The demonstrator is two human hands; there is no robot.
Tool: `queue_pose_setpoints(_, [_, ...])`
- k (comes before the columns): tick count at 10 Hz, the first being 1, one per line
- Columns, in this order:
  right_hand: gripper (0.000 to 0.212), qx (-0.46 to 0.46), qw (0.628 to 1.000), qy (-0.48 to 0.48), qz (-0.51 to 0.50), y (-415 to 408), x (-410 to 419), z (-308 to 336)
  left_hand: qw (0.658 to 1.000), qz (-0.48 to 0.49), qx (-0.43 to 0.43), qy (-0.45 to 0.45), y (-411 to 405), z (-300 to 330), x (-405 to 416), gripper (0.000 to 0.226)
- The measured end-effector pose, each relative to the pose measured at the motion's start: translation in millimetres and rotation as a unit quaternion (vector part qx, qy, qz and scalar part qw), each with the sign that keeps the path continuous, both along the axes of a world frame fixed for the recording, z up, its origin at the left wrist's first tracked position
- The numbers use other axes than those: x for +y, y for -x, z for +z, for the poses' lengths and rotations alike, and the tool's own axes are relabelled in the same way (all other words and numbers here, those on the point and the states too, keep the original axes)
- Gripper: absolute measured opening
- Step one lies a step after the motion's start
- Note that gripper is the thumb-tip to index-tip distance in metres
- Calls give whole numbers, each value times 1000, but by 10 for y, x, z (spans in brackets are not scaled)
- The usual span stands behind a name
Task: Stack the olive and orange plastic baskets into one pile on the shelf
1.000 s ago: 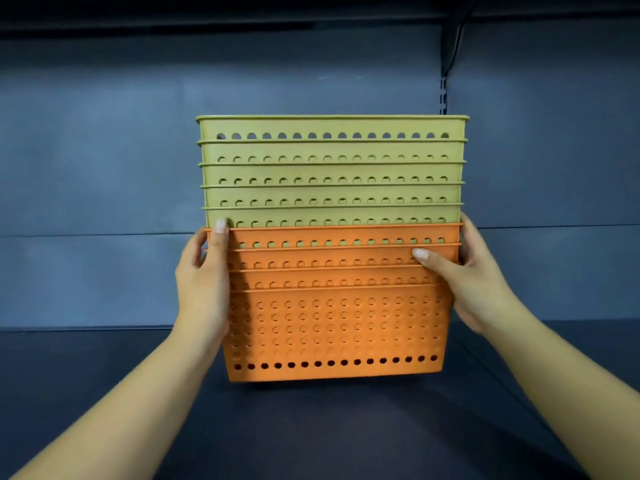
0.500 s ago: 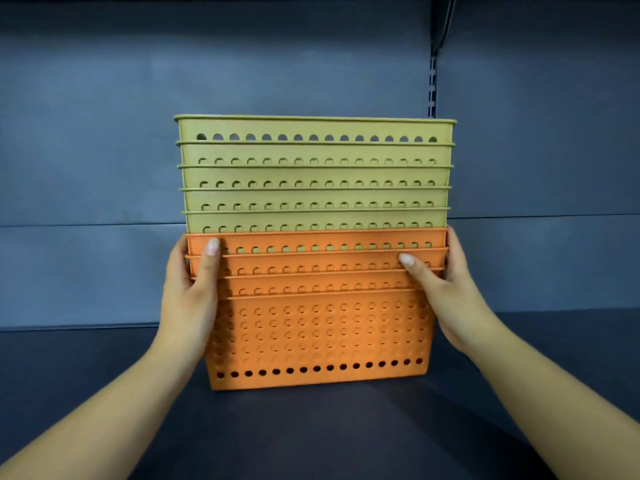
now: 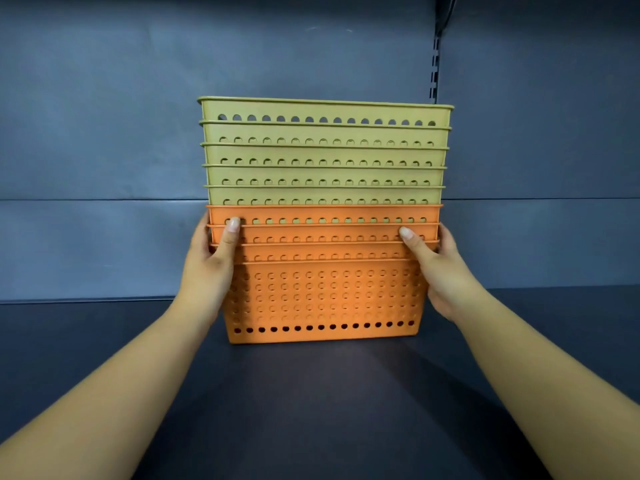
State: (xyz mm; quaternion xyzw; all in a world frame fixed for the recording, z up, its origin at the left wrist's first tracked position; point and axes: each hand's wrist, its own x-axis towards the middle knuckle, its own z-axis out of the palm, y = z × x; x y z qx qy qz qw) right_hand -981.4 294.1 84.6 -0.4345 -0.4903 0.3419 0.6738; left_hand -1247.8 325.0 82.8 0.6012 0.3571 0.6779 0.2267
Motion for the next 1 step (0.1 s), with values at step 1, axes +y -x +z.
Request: queue_pose_setpoints(1, [72,-30,993,24,-111,12,-154,1,989,-72,-99,85,141,49,-147,34])
